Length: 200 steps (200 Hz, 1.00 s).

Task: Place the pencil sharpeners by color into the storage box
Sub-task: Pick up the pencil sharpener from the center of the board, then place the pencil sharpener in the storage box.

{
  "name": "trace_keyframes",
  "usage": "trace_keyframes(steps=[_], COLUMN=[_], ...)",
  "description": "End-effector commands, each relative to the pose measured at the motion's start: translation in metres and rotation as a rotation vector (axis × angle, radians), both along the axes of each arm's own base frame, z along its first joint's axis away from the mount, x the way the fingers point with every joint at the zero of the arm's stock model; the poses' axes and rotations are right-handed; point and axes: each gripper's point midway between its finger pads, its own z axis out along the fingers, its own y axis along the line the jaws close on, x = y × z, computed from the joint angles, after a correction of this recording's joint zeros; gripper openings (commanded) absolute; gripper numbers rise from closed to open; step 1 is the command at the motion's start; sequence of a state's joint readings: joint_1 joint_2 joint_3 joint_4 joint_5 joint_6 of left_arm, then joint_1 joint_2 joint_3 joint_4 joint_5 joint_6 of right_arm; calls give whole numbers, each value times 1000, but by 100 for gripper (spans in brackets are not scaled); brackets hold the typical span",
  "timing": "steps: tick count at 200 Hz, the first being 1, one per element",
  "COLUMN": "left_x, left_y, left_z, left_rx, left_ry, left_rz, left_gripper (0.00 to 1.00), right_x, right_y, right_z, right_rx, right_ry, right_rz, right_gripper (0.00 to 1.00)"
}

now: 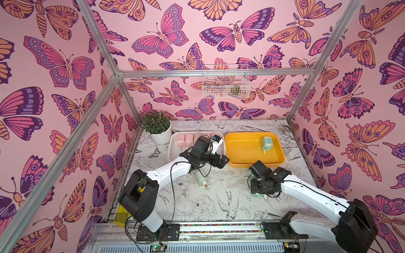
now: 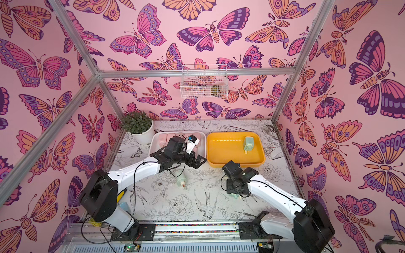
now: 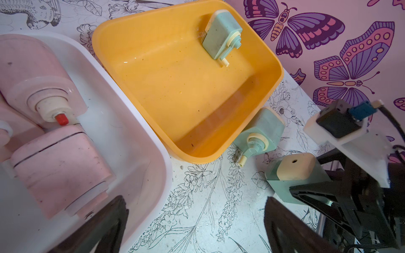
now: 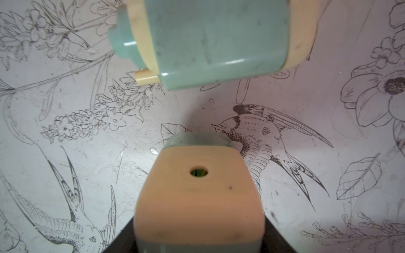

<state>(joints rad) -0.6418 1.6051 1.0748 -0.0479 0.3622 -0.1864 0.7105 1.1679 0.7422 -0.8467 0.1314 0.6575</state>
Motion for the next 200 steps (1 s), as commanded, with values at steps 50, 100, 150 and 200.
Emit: trace_keyframes(steps=[50,100,150,200], left_x=[1,2,2,1], left_y=[1,2,4,6], left_z=[1,2,4,3], left_rx=[1,6,13,16], left_ry=[-13,-20,-30,-27], left_rz=[13,14,21,22], left_gripper=[100,100,100,100], right_x=[10,20,46,84], right_y=[14,30,44,63], right_z=[34,61,93,128], right_rx=[63,99,101,171], right_ry=[-95,-147,-272,-502], right_rz=[119,238,297,270], right_gripper=[0,0,0,0])
